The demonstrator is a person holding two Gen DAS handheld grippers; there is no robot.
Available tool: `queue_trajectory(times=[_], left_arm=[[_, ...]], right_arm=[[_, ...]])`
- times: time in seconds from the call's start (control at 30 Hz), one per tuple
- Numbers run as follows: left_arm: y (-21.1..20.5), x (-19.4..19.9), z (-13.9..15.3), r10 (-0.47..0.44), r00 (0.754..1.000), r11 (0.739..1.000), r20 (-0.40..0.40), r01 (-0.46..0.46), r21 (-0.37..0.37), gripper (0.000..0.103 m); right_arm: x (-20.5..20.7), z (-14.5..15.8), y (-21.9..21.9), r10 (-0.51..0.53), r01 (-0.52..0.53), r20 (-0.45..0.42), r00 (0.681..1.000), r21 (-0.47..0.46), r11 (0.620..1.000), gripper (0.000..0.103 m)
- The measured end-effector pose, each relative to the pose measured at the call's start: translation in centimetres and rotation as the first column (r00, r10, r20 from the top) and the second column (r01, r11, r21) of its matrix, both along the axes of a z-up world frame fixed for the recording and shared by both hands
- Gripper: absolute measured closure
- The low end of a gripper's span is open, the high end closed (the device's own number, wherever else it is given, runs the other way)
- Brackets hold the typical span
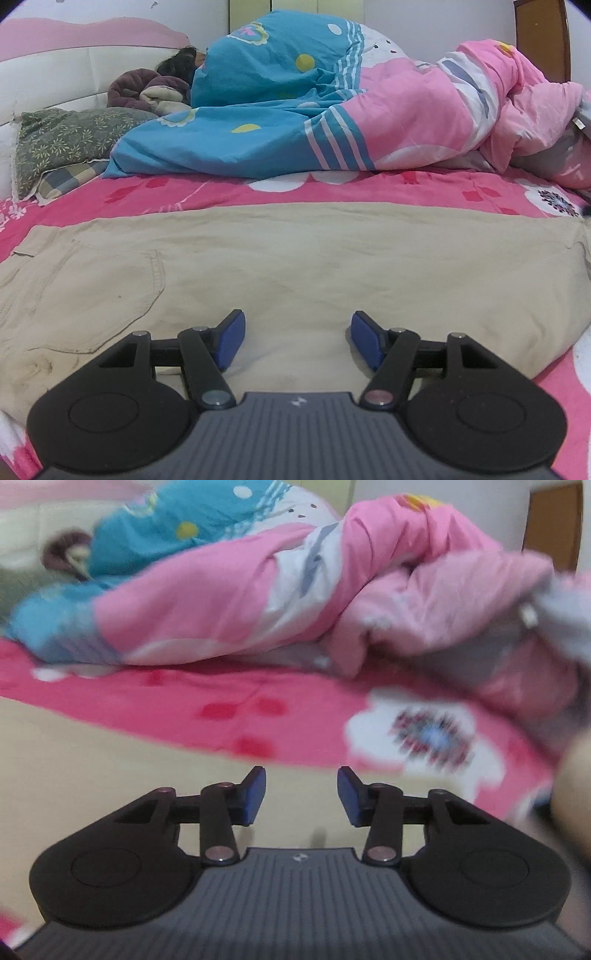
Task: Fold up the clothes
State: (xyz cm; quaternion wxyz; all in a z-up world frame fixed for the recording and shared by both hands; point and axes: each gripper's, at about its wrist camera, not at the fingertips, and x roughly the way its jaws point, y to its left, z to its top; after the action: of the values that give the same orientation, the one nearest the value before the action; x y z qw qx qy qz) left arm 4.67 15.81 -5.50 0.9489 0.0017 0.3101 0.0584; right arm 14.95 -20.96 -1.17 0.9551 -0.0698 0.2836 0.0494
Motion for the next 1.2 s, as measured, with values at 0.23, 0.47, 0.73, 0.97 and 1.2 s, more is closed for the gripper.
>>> queue_trajectory(times=[0.23,0.47,0.73,0.97,1.2], left_arm=[[0.0,0.6,0.1,0.021,1.0,1.0,-0.017,-0.021,-0.002,0.036],[-0.5,0.6,-0.4,0.061,0.998,0.998,0.013,-0.061,-0.004,0.033],[-0.9,0.3,-0.8,0.071,0.996,0.997,0.049,-0.072,0.021,0.032],[-0.9,0.3,-1.0,0.069,0.996,0.997,0.06,-0.07,0.021,0.031],[-0.8,0.3,-1.2,0.067,0.995,0.997,0.069,-0.069,0.022,0.03]], right_arm=[[-9.9,-2.6,-3.0,-0.133,0.135,0.03,0.991,-0.085,0.987,0.076],[-9.0,-2.8,-10.2,-0.466,0.439,-0.029,0.884,0.392,0.808,0.074],[-2.3,-4.9,-8.7,-0.507,0.509,-0.1,0.856,0.327,0.796,0.087],[-2.7,-5.4,-9.3,-0.573,0.567,-0.011,0.819,-0.133,0.813,0.102],[-6.4,-3.7,2.0,-0.024,0.12,0.27,0.963,-0.348,0.93,0.099]])
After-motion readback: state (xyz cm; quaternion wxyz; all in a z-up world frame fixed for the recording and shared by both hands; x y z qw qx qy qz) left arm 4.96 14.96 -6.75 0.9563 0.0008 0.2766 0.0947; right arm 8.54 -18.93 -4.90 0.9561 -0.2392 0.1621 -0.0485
